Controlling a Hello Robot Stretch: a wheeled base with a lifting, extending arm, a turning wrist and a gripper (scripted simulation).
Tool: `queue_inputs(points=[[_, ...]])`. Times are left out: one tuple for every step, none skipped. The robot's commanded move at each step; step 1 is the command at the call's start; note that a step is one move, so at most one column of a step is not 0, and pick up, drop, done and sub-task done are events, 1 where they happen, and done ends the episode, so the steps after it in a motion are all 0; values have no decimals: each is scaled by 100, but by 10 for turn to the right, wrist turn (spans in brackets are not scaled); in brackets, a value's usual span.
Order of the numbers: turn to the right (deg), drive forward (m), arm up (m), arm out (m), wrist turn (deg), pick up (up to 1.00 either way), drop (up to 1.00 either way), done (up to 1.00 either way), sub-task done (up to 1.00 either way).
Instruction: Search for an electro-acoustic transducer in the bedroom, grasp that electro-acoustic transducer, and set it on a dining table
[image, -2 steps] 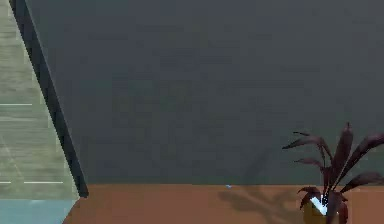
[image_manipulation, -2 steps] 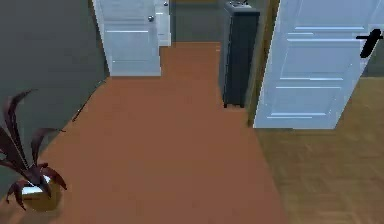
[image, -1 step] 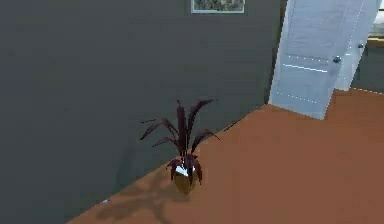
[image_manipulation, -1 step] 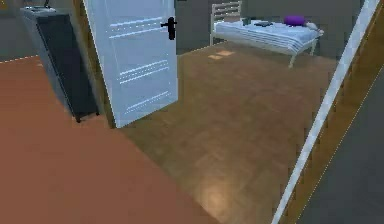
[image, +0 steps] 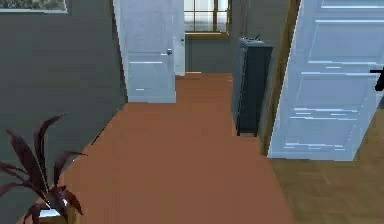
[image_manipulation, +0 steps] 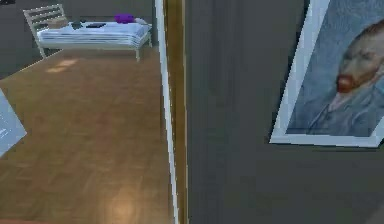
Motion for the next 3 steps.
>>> queue_inputs(points=[[0,100,0,0,0,0,0,0,0],[0,100,0,0,0,0,0,0,0],[30,0,0,0,0,0,0,0,0]])
